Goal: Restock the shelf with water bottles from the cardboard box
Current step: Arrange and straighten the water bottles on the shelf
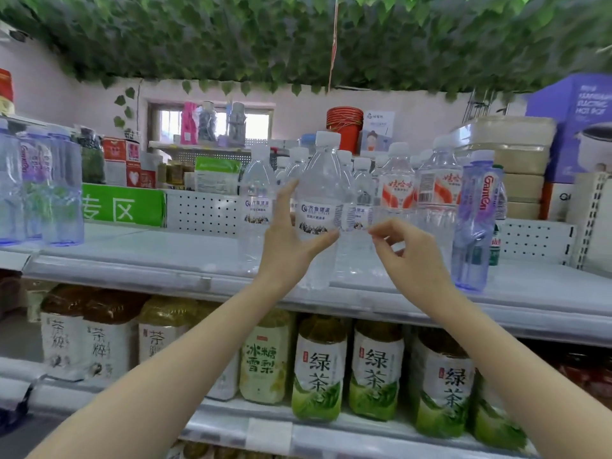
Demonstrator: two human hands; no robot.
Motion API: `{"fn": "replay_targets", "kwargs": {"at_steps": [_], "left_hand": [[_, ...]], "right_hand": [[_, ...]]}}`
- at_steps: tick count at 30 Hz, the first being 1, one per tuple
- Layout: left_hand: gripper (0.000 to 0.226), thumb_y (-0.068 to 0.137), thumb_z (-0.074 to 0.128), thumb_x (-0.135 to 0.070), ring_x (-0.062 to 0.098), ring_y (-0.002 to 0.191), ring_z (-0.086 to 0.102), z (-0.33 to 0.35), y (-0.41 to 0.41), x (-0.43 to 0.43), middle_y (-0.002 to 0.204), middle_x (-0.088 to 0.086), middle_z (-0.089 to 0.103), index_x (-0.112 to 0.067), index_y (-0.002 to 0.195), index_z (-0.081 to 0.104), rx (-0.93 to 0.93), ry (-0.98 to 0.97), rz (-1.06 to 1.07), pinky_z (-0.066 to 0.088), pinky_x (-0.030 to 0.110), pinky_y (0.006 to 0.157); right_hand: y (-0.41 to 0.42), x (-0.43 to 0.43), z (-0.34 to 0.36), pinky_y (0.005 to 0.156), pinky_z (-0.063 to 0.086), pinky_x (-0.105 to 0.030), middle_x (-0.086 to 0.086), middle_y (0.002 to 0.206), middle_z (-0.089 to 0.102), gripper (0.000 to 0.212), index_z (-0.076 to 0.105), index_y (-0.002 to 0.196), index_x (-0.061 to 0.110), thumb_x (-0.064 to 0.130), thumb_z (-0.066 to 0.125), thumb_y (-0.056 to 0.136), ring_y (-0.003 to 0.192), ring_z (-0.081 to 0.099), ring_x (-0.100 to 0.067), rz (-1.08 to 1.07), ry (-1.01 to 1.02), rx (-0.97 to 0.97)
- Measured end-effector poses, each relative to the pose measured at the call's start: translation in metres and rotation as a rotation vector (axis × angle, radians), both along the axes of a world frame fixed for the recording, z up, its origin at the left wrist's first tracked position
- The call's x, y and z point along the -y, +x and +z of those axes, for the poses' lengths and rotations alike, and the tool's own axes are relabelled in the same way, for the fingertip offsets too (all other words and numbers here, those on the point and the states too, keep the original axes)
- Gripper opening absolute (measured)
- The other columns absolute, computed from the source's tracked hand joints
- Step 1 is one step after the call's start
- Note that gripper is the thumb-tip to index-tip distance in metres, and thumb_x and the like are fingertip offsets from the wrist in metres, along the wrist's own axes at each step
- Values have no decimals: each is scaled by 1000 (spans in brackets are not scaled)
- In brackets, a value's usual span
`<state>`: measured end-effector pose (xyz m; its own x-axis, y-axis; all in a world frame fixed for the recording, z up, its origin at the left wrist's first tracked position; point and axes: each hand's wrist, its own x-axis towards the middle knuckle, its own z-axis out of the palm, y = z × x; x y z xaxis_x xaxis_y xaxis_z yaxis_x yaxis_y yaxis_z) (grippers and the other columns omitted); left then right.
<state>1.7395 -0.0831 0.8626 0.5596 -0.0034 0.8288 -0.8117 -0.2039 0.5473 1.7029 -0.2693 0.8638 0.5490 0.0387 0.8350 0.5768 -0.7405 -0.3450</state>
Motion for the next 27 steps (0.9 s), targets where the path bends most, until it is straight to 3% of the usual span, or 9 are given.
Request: {"fn": "replay_targets", "kwargs": {"at_steps": [4,5,8,12,14,17,24,27], "left_hand": [[82,74,78,-28,-2,108,45,8,3,22,121,-45,31,-34,138,27,9,-22,-13,39,31,104],[82,75,78,-28,0,111,43,9,4,25,119,-45,29,-33,139,27,3,-26,-11,38,35,106],[83,76,77,-29,6,119,39,13,8,33,121,-39,26,-32,141,26,-13,-26,0,38,44,106],[82,78,75,-31,4,114,37,14,10,40,121,-39,25,-33,142,25,-23,-14,33,37,44,107],[82,78,74,-31,5,114,41,14,10,44,122,-41,27,-33,143,24,-21,-1,42,39,43,105],[82,77,74,-32,17,118,51,13,12,48,133,-26,33,-34,142,23,7,8,62,42,46,103],[82,78,74,-30,16,129,41,5,20,55,148,-10,34,-34,142,23,20,-7,71,40,46,105],[83,79,75,-27,15,134,36,2,27,60,149,-9,33,-33,143,23,4,-20,78,33,36,110]], "right_hand": [[-1,22,2,66,39,-13,19,86,60,17,61,94,25,9,57,91,80,56,2,-39,4,6],[-1,27,2,66,39,-14,19,85,60,18,61,93,25,8,57,91,80,56,2,-47,2,8],[2,38,2,66,44,-18,18,85,61,18,62,94,24,7,57,91,80,57,-1,-52,-1,8],[5,44,2,68,48,-22,16,87,61,18,62,95,23,7,57,90,81,58,-3,-45,8,11],[6,45,2,70,50,-24,12,89,63,16,63,97,21,7,57,91,82,58,-4,-38,14,11],[5,47,0,68,52,-27,6,92,66,14,65,99,15,7,57,91,82,60,-8,-37,11,24],[-3,55,-6,65,43,-13,11,87,62,16,65,97,15,4,57,90,81,58,-3,-30,41,19],[-7,61,-8,66,44,-14,13,86,62,15,65,97,16,5,57,90,82,58,-2,-40,41,16]]}}
